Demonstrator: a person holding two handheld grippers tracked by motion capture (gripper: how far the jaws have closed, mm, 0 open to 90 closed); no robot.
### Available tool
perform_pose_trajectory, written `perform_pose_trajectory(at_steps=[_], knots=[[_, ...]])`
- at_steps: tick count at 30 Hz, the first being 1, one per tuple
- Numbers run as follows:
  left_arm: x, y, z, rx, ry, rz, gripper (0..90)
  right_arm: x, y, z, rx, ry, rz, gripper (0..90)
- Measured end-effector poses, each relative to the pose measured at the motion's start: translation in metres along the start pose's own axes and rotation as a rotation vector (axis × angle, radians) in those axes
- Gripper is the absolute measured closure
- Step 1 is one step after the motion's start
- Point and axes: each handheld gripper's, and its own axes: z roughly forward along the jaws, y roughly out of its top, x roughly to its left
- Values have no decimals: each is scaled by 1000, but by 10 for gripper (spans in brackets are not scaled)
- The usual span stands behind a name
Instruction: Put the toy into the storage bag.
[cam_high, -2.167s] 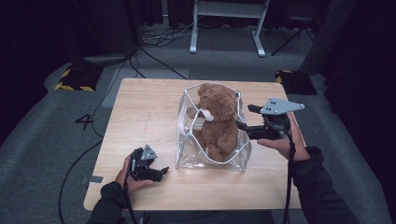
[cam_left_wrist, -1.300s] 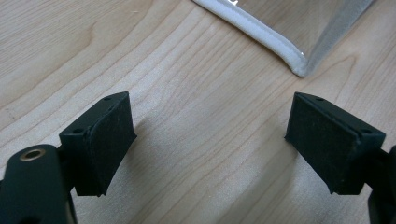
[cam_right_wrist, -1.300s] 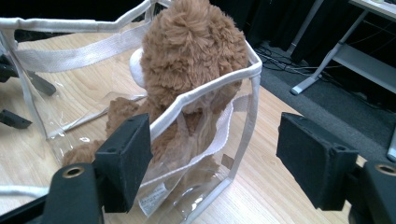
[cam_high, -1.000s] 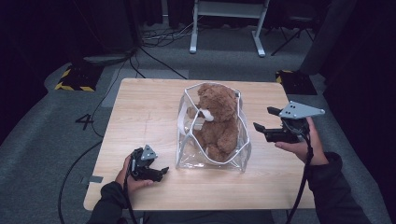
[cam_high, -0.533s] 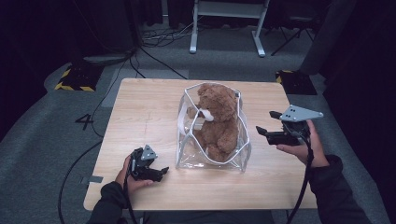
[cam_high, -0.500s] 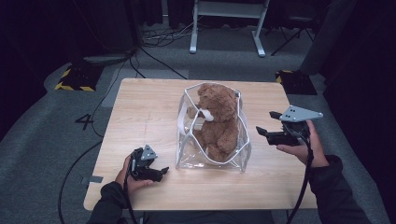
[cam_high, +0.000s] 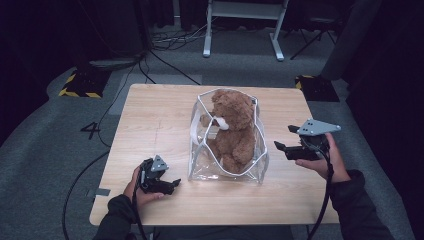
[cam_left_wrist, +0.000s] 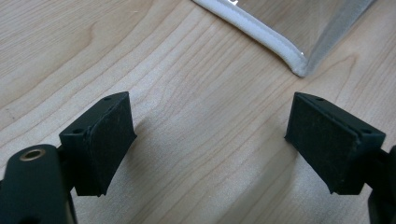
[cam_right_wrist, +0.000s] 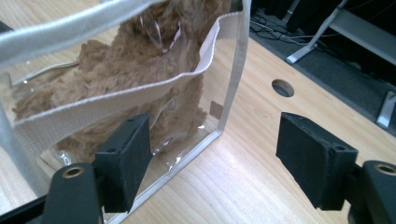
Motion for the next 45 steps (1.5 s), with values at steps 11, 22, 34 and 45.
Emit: perform_pose_trajectory(at_steps=[11,22,34,45], knots=[[0,0,0,0,0,0,152,1,-17,11,45,4,5,270],[0,0,0,0,0,0,152,-3,-36,18,82,1,22,269],[0,0,0,0,0,0,152,-10,-61,22,117,-22,63,269],[0,0,0,0,0,0,152,-15,-83,23,133,7,112,268]])
